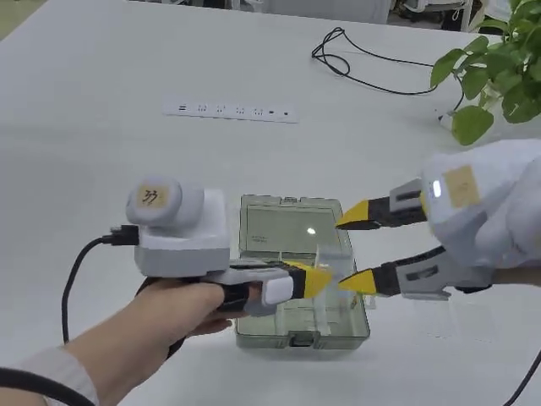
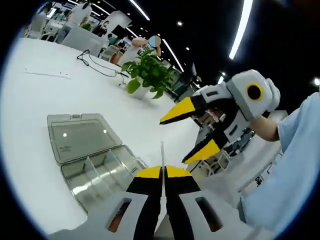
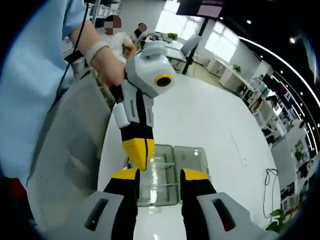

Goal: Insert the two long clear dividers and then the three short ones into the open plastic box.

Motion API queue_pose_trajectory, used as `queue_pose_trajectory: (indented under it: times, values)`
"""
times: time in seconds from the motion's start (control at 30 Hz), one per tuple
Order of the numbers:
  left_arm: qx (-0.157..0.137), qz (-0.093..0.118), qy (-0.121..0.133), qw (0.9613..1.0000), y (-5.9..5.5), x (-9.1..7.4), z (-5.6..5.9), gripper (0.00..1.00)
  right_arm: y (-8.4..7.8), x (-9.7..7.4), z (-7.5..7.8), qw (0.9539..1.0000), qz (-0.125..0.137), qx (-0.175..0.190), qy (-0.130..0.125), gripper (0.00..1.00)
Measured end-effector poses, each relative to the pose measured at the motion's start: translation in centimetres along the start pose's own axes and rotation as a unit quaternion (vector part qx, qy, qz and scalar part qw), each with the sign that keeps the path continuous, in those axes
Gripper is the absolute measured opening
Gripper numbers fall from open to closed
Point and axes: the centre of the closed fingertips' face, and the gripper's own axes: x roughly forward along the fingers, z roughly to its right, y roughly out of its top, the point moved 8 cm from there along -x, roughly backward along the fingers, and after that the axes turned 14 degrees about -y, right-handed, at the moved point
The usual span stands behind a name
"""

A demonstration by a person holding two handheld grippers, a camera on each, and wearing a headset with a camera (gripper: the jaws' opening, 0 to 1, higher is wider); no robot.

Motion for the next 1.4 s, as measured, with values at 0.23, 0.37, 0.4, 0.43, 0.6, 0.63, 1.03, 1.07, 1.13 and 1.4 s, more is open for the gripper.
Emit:
queue_pose_trajectory:
  times: [0.23, 0.37, 0.4, 0.43, 0.6, 0.63, 1.03, 1.07, 1.13, 1.4]
  values:
    - [0.071, -0.039, -0.033, 0.9962, 0.0, -0.2, 0.8, 0.00, 0.3, -0.7, 0.9, 0.9957, -0.007, 0.060, 0.070, 0.26]
    - [0.104, -0.060, -0.047, 0.9917, -0.1, -0.1, 1.4, 0.00, 0.6, -0.7, 0.6, 0.9943, -0.015, 0.051, 0.092, 0.25]
    - [0.117, -0.069, -0.051, 0.9894, -0.1, -0.1, 1.5, 0.00, 0.7, -0.8, 0.2, 0.9922, -0.022, 0.045, 0.114, 0.24]
    - [0.133, -0.080, -0.057, 0.9863, -0.2, -0.1, 1.6, 0.00, 0.5, -0.7, 0.0, 0.9902, -0.026, 0.048, 0.129, 0.24]
    - [0.158, -0.073, -0.072, 0.9821, 0.0, -0.1, 2.4, 0.00, 0.4, -0.3, -0.9, 0.9851, -0.043, 0.044, 0.161, 0.14]
    - [0.156, -0.072, -0.076, 0.9822, 0.0, -0.1, 2.5, 0.00, 0.3, -0.2, -0.9, 0.9845, -0.047, 0.047, 0.162, 0.13]
    - [0.177, -0.083, -0.087, 0.9767, -0.2, -0.4, 2.7, 0.00, 1.0, -0.2, -1.7, 0.9763, -0.061, 0.034, 0.205, 0.04]
    - [0.178, -0.085, -0.090, 0.9763, -0.3, -0.4, 2.7, 0.00, 1.1, -0.2, -1.9, 0.9747, -0.064, 0.033, 0.211, 0.03]
    - [0.180, -0.090, -0.094, 0.9750, -0.4, -0.3, 2.8, 0.00, 1.3, -0.1, -2.1, 0.9725, -0.071, 0.030, 0.220, 0.03]
    - [0.175, -0.089, -0.082, 0.9770, -0.7, -0.5, 2.6, 0.00, 1.7, 0.4, -2.3, 0.9702, -0.090, 0.022, 0.224, 0.02]
